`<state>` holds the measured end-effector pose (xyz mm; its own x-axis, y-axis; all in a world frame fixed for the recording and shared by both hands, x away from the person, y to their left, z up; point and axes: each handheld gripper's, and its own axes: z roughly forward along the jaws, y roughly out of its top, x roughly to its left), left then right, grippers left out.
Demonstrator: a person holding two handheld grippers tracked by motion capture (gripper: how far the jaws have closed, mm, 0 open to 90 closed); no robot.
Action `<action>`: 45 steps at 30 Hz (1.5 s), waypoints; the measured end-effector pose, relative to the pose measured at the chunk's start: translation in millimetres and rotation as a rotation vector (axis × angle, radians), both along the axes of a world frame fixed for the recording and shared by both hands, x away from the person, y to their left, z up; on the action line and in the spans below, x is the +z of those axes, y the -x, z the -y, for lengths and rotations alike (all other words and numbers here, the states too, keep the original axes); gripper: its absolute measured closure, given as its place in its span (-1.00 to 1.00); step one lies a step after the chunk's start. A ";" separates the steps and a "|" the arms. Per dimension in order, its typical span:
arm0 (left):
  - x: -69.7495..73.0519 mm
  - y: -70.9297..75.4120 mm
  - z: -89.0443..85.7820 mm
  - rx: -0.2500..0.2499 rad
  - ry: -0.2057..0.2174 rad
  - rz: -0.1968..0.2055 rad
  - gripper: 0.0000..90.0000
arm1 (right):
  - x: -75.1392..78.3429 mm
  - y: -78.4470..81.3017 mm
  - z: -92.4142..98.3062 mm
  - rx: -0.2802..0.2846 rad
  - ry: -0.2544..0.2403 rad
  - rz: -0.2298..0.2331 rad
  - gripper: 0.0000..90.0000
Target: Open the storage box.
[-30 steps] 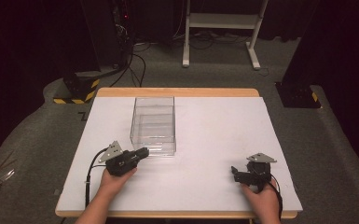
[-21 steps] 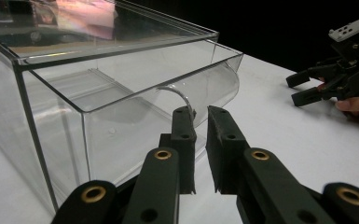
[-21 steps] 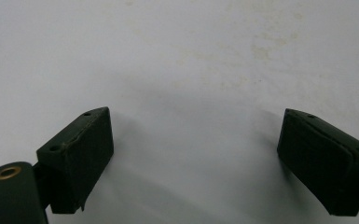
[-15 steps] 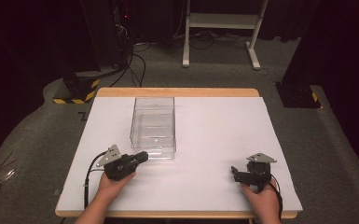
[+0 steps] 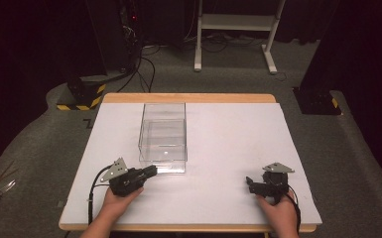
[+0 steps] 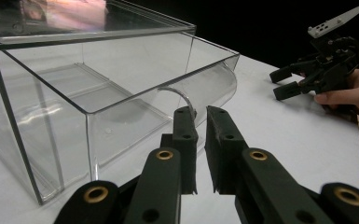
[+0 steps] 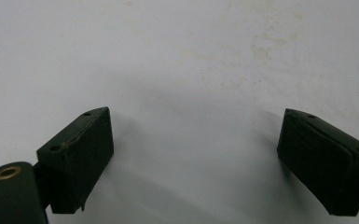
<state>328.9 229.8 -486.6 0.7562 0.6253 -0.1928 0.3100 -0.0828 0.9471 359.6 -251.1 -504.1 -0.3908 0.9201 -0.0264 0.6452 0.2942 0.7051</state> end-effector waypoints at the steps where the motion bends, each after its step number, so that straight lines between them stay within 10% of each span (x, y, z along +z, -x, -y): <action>1: 0.0 0.8 0.0 -0.002 -0.001 0.002 0.83 | 0.0 0.0 0.0 0.000 0.000 0.000 -0.76; 45: -1.3 53.4 -1.2 -0.109 -0.027 -0.023 0.87 | 0.0 0.0 0.0 0.000 0.000 0.000 -0.76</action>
